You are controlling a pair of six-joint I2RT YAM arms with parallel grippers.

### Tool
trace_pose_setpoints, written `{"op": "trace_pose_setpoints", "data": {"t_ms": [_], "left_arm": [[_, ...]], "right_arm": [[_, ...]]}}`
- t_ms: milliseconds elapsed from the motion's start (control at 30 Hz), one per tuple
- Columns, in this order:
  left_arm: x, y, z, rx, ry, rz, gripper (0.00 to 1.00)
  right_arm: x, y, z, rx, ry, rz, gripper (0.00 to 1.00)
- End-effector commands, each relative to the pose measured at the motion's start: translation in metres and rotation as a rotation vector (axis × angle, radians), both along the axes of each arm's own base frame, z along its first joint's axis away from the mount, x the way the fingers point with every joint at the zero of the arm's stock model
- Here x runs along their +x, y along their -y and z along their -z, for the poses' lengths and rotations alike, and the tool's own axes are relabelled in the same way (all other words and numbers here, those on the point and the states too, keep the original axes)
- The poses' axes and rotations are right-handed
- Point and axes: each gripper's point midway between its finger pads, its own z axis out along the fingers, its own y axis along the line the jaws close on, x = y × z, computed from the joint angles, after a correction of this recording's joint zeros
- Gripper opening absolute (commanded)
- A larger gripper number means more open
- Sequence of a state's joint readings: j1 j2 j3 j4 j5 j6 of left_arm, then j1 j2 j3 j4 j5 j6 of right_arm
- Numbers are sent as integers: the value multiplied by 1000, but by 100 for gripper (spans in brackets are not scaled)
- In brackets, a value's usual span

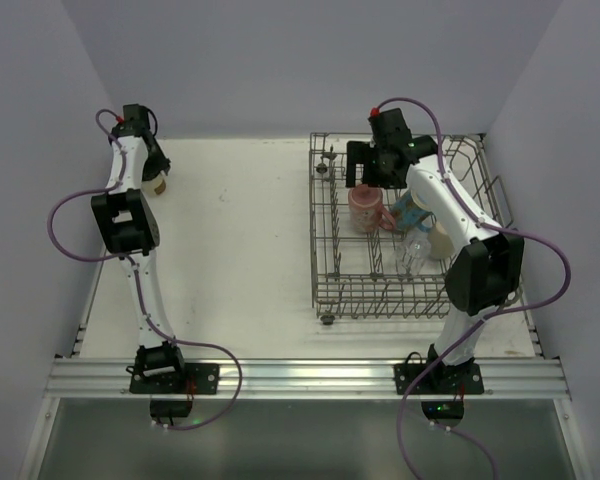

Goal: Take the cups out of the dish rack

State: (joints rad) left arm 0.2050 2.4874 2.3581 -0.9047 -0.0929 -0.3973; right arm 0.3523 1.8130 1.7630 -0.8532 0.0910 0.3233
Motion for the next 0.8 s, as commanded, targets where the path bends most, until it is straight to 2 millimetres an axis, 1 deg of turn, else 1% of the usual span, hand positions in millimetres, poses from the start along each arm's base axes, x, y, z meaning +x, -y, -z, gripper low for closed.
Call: {"op": "trace_pose_setpoints", "data": {"t_ms": [0, 33, 100, 133, 167, 200, 233, 300, 333, 367, 400, 433, 467, 500, 567, 600, 667, 700, 733, 767], "left_arm": [[5, -2, 1, -14, 18, 10, 34], [5, -3, -1, -15, 23, 11, 39], [5, 0, -3, -24, 28, 15, 42], [7, 1, -5, -32, 40, 19, 48], [9, 2, -13, -35, 59, 23, 51], [11, 3, -16, -38, 74, 28, 54], [11, 4, -21, -40, 82, 30, 61], [14, 5, -36, -37, 118, 33, 66], [15, 5, -42, -38, 130, 34, 71], [16, 5, -52, -39, 151, 33, 74], [17, 5, -57, -40, 161, 37, 74], [18, 4, -68, -37, 182, 34, 75], [18, 5, -73, -45, 190, 37, 75], [18, 7, -78, -56, 199, 45, 76], [18, 9, -92, -63, 227, 51, 78], [18, 11, -95, -70, 232, 55, 79], [15, 15, -108, -87, 254, 64, 79], [15, 18, -110, -93, 260, 71, 79], [13, 21, -120, -104, 279, 75, 79], [12, 24, -123, -111, 287, 82, 79]], "right_arm": [[6, 2, -25, -3, 64, -8, 99], [6, 2, -22, -10, 56, -13, 99], [4, 1, -23, -9, 62, -41, 99], [3, 1, -26, -8, 75, -48, 99], [2, 1, -27, -8, 81, -55, 99], [0, 0, -26, -5, 81, -76, 99], [-1, -1, -28, -3, 85, -87, 99], [-2, -3, -31, -6, 91, -119, 99], [-3, -4, -32, -10, 88, -136, 99], [-5, -5, -30, -19, 79, -172, 99], [-4, -4, -30, -28, 83, -183, 99], [-8, -5, -29, -35, 71, -208, 99], [-8, -3, -25, -64, 63, -242, 99], [-8, -3, -26, -73, 61, -262, 99], [-12, -2, -20, -97, 33, -314, 99], [-14, -1, -18, -101, 25, -316, 99], [-16, 5, -15, -144, 21, -343, 99], [-19, 7, -12, -159, 14, -365, 99], [-20, 8, -10, -167, 13, -376, 99], [-22, 5, -10, -163, 20, -420, 99]]}}
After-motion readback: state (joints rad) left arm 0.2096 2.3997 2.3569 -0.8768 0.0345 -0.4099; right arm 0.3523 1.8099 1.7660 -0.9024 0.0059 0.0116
